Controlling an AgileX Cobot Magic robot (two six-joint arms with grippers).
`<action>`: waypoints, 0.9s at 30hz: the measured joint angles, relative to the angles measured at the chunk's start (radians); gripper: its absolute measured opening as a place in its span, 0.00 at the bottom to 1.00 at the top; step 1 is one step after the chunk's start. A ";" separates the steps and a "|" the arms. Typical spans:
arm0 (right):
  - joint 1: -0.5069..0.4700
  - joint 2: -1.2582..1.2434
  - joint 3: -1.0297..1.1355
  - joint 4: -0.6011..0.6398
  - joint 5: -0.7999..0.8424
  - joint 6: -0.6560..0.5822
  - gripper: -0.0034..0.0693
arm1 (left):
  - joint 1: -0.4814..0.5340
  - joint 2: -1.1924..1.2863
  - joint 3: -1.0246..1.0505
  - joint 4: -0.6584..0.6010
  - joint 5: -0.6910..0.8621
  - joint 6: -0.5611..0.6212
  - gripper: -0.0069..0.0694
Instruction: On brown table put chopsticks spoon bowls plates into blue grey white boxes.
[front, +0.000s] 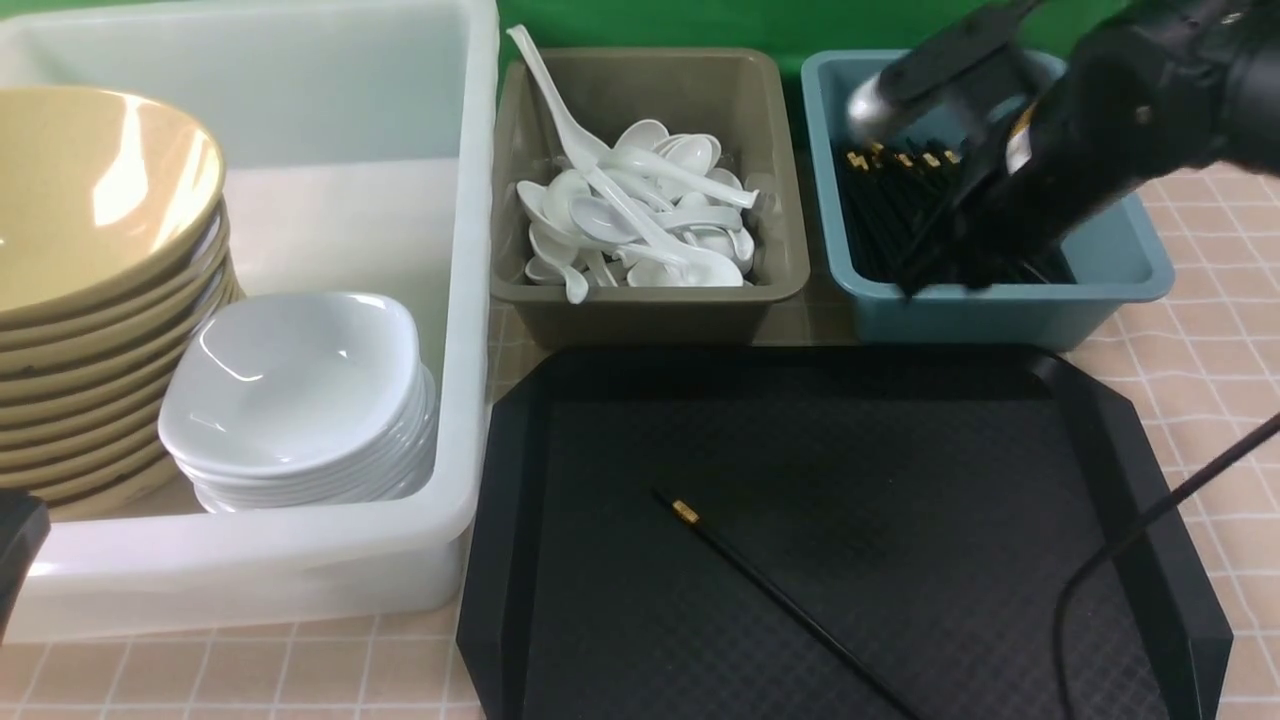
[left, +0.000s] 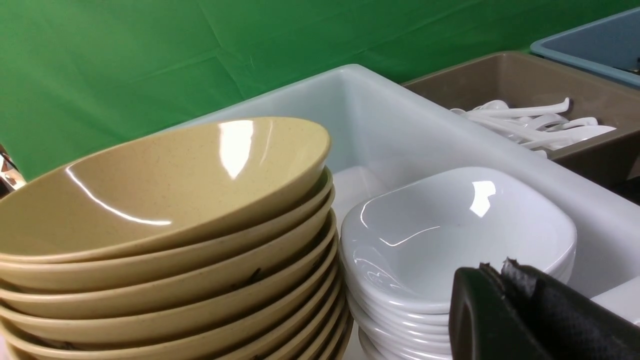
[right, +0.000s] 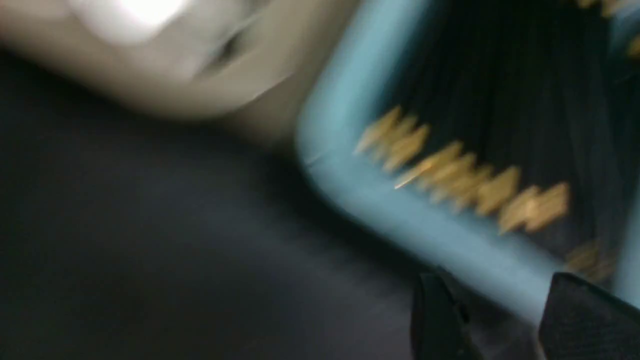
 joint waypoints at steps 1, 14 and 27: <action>0.034 -0.002 0.021 0.039 0.034 -0.026 0.52 | 0.000 0.000 0.000 0.000 0.000 0.000 0.10; 0.261 0.093 0.268 0.224 -0.297 -0.098 0.49 | 0.000 0.000 0.000 0.000 0.000 -0.001 0.10; 0.263 -0.043 0.142 0.202 -0.274 -0.149 0.12 | 0.000 0.000 0.000 0.000 0.000 -0.001 0.10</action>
